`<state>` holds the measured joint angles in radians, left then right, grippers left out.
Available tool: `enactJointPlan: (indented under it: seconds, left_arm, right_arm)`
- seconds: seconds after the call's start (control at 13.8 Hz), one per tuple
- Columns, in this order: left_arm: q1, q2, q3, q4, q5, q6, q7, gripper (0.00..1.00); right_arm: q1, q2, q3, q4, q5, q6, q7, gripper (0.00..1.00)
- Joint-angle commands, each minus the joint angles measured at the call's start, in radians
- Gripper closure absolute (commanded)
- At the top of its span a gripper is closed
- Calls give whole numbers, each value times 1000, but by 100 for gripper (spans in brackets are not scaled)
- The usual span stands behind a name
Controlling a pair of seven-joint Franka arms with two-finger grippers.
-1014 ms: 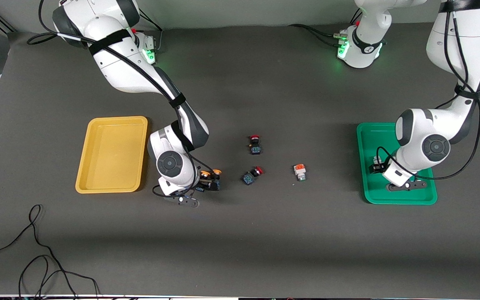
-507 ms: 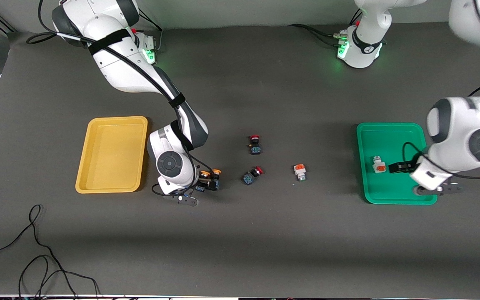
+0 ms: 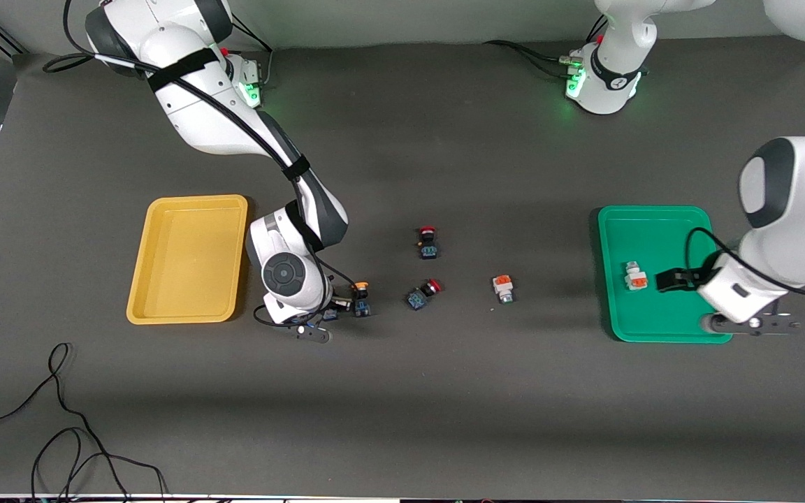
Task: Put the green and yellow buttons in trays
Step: 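Reach the second white button with the left gripper while the right gripper carries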
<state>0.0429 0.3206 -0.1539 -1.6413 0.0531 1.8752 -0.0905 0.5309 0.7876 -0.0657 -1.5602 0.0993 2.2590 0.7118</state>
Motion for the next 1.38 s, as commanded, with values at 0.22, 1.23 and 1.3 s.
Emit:
enactJointPlan:
  seconds: [0.22, 1.23, 1.3]
  left_arm:
    - [-142, 35, -104, 28, -15, -7, -303, 0]
    - [-316, 330, -95, -78, 76, 369, -655, 0]
    - [-316, 346, -95, -78, 77, 375, -693, 0]
  right_arm:
    - [0, -140, -52, -21, 2, -123, -11, 100]
    - [-89, -487, -453, -730, 14, 201, -883, 100]
    - [-100, -464, -451, -742, 14, 244, -885, 100]
